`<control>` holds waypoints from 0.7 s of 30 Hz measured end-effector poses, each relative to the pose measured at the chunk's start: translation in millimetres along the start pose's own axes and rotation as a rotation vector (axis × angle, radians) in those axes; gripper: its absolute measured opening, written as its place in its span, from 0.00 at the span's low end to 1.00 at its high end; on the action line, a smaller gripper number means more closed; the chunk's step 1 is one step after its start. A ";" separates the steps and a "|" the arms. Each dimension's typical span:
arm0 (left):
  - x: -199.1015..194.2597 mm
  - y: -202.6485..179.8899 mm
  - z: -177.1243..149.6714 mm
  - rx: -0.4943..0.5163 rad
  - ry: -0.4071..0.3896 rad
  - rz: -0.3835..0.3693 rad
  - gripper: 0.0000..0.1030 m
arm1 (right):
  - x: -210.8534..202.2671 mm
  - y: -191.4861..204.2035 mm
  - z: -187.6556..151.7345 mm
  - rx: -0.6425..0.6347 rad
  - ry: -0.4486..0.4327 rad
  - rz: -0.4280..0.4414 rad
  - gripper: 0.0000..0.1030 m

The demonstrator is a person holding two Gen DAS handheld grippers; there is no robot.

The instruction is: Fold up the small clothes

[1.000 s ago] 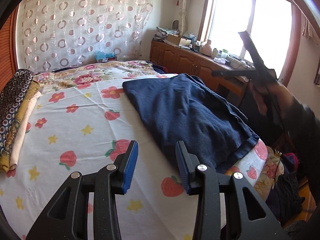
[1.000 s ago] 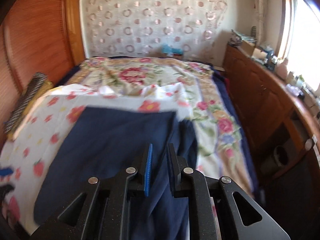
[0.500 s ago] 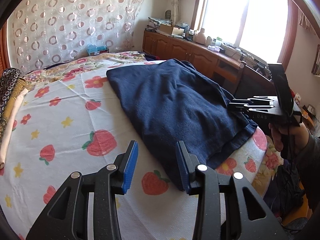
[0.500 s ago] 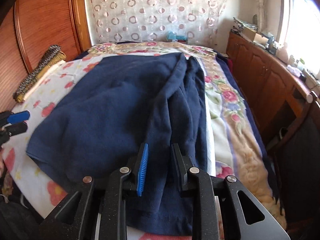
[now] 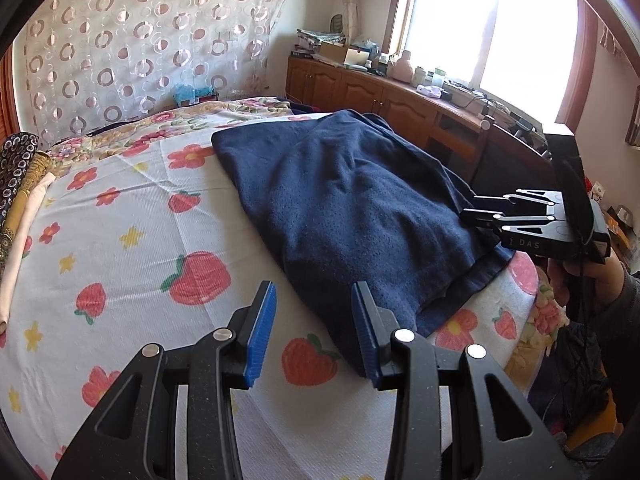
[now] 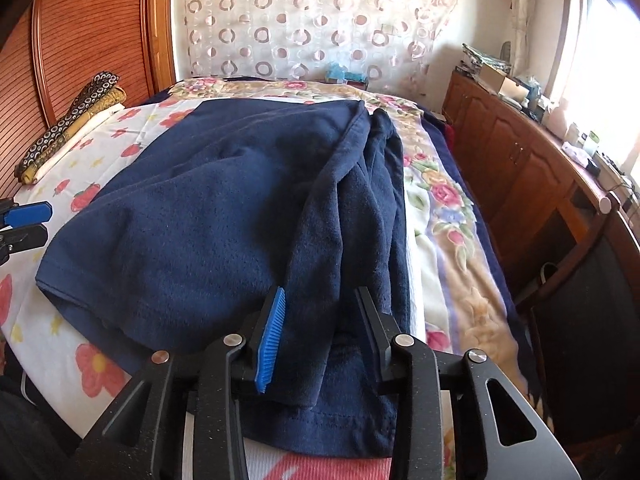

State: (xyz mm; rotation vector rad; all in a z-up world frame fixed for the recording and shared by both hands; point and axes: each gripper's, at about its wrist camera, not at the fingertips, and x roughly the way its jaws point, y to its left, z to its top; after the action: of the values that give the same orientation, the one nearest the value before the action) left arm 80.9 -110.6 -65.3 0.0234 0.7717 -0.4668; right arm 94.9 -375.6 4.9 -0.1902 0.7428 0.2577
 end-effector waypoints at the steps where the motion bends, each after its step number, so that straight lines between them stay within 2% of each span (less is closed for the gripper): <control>1: 0.8 0.4 0.4 -0.002 0.002 -0.001 0.39 | -0.7 -0.1 -0.7 0.001 0.001 0.000 0.36; 6: 3.2 1.4 0.4 -0.006 0.010 -0.001 0.39 | -12.0 1.1 -4.6 0.012 -0.009 -0.002 0.41; 13: 9.1 0.5 -2.2 -0.003 0.033 -0.009 0.39 | -7.1 -0.6 -15.3 0.004 0.014 -0.010 0.41; 14: 9.2 0.4 -2.3 -0.003 0.033 -0.009 0.39 | -8.0 -1.0 -16.1 0.001 0.006 -0.008 0.37; 15: 8.9 0.2 -2.3 -0.003 0.032 -0.010 0.39 | -9.3 -1.3 -16.4 -0.004 0.002 0.002 0.11; 16: 8.4 0.1 -1.8 -0.003 0.031 -0.011 0.39 | -11.7 -1.1 -16.5 -0.010 -0.003 0.008 0.04; 18: 7.4 0.0 -1.0 -0.004 0.028 -0.014 0.39 | -23.1 -1.3 -16.5 -0.026 -0.042 -0.016 0.04; 21: 6.3 -0.3 -1.4 -0.005 0.026 -0.020 0.39 | -47.4 -12.0 -17.1 0.009 -0.100 -0.008 0.04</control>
State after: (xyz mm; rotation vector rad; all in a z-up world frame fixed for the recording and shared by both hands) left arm 83.8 -113.1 -70.5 0.0172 0.7992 -0.4847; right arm 54.0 -399.3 26.1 -0.1704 0.6443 0.2548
